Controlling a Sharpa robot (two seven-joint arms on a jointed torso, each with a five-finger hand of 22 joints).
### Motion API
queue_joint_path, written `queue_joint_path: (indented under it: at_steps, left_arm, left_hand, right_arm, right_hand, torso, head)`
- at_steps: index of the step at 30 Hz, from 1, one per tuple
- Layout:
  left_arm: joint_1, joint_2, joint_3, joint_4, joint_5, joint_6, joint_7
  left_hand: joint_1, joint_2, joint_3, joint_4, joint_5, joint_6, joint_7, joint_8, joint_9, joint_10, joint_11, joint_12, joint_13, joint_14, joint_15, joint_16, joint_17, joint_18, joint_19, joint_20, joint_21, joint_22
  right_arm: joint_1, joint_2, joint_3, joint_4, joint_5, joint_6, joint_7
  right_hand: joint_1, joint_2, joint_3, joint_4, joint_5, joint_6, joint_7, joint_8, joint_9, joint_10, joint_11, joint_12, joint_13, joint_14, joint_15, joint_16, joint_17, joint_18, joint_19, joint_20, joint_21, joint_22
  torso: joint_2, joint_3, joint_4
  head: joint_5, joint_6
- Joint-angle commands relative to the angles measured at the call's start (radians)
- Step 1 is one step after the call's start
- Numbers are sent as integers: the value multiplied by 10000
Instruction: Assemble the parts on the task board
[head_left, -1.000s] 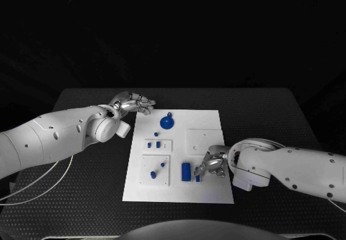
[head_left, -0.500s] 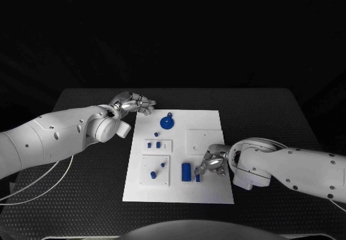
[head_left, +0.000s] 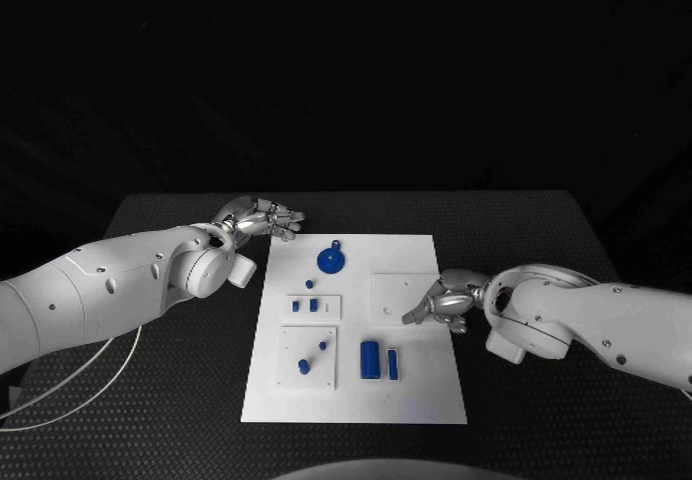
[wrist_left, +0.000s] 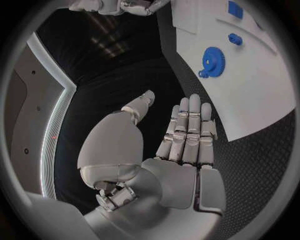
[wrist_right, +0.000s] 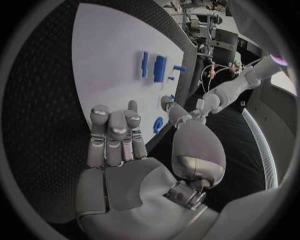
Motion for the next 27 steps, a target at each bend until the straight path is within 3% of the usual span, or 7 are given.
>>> queue_joint_path:
  at_steps: [1,5,8,13,20,23,27]
  left_arm:
    - [9,82,9,-101,734,-213,588]
    - [27,111,17,-235,944,-244,715]
    - [77,286,21,-596,1291,-159,749]
    - [134,508,32,-1088,1583,95,772]
    - [236,807,42,-1747,1948,751,630]
    - [232,1010,43,-2006,2313,591,812]
    - [228,1066,43,-2075,2419,534,995]
  left_hand:
    - [5,128,11,33,-44,77,-33,87,19,107,-20,52,9,113,-7,-49,39,137,-17,-38,13,223]
    - [83,222,4,-18,-41,152,-79,131,26,203,-62,86,22,205,-48,-34,99,149,58,-71,32,213]
    - [132,292,-5,-61,-39,221,-111,167,33,269,-99,107,29,230,-61,-52,127,147,91,-86,27,202]
    - [161,386,-57,-136,-39,265,-150,184,22,293,-136,90,19,90,-25,-207,123,122,62,-68,-23,191]
    - [-28,343,-210,-200,-65,-305,-232,-142,-149,-993,-25,-130,-451,-1689,413,-1485,-311,31,-736,345,-624,48]
    - [-75,325,-220,-169,-66,-315,-276,-137,-145,-1048,-76,-111,-512,-1864,412,-1622,-365,3,-871,381,-761,15]
    - [-89,343,-220,-156,-65,-291,-300,-117,-136,-1038,-104,-94,-539,-1884,388,-1652,-375,3,-855,366,-801,1]
  right_arm:
    - [107,130,60,-704,2150,-807,2765]
    - [130,584,314,-2057,3194,-845,4109]
    - [126,1253,517,-3566,3784,-688,4982]
    - [21,2090,785,-5314,4492,-311,5727]
    - [-332,3075,1350,-7400,5670,235,6297]
    - [-430,3137,1465,-7651,5730,306,6413]
    - [-493,3109,1579,-7569,5779,339,6473]
  right_hand:
    - [18,496,-499,-465,143,-238,201,15,17,-142,22,0,-7,-107,23,-66,1,295,-154,-8,-100,-38]
    - [405,872,-694,-678,107,-264,241,14,2,-482,74,-183,-87,-424,84,-310,-109,294,-539,99,-340,-100]
    - [776,996,-770,-669,152,-309,288,3,-13,-887,123,-461,-237,-812,153,-635,-282,269,-965,231,-626,-176]
    - [1380,1262,-654,-625,50,-550,512,-66,-49,-1947,388,-1865,-1411,-2106,519,-1914,-1134,-6,-2329,820,-1774,-587]
    - [1784,1481,591,-620,-859,-1142,753,-180,-210,-2619,1170,-6008,-6005,-3215,1827,-6210,-4321,-438,-4307,1795,-4671,-2293]
    - [1916,1516,633,-659,-802,-1353,723,-183,-329,-2273,1360,-7380,-7665,-3482,2232,-7503,-5221,-618,-5251,2084,-5535,-2760]
    - [1875,1502,340,-645,-765,-1496,701,-92,-477,-1838,1420,-8292,-9049,-3475,2389,-8350,-6019,-380,-5022,2359,-6233,-3507]
  torso:
    - [-100,5,-58]
    - [-216,15,-104]
    - [-351,21,-117]
    - [-568,-13,-148]
    - [-738,-2,-206]
    - [-797,0,-210]
    - [-853,4,-221]
  head:
    - [-25,269]
    - [-40,616]
    - [-114,1088]
    - [-154,1578]
    - [-96,2243]
    - [-71,2302]
    - [-26,2265]
